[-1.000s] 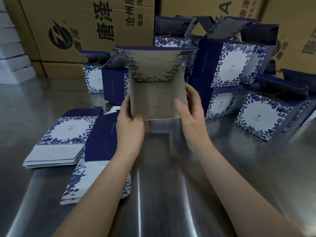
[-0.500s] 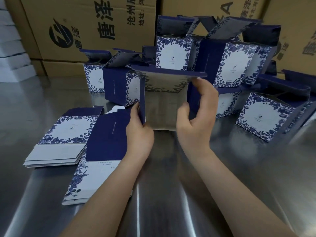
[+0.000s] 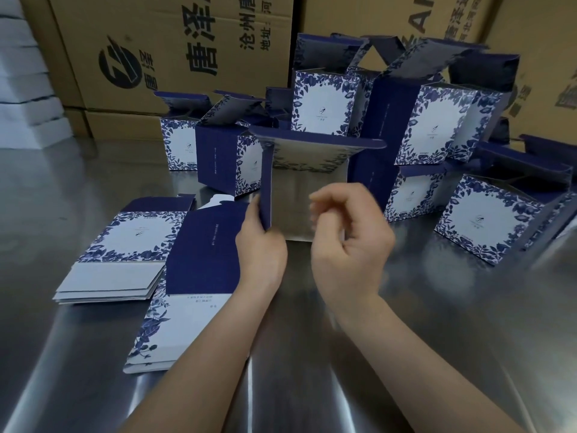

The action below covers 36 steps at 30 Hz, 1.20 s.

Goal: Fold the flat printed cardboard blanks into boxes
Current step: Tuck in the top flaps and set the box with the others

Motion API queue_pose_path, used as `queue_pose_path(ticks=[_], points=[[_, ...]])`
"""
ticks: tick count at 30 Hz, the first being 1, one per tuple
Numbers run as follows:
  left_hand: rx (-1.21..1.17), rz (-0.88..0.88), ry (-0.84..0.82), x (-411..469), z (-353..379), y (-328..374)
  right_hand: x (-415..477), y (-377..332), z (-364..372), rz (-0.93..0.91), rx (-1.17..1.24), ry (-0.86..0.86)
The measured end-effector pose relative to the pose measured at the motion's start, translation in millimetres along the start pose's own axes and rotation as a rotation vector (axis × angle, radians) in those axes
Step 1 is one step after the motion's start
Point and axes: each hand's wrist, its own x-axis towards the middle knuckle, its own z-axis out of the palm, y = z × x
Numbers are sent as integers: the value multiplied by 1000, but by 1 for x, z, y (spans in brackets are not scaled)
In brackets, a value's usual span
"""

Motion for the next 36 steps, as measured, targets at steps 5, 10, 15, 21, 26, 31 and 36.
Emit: queue_pose_path(ticks=[5, 10, 15, 21, 26, 31, 36], points=[[-22, 66, -30, -6, 1, 2, 13, 4, 16, 376, -308, -435], [-33, 50, -19, -8, 3, 3, 39, 21, 34, 586, -520, -726], [-37, 23, -16, -10, 6, 2, 51, 46, 49, 722, -631, -980], [-42, 13, -2, -10, 8, 0, 42, 75, 66, 647, -783, -1185], [-41, 25, -9, -11, 10, 0, 38, 89, 73, 782, -836, -1092], [-55, 16, -12, -13, 9, 1, 34, 84, 69, 739, -776, -1078], [-66, -2, 14, -13, 8, 5, 30, 71, 57, 648, -724, -1019]])
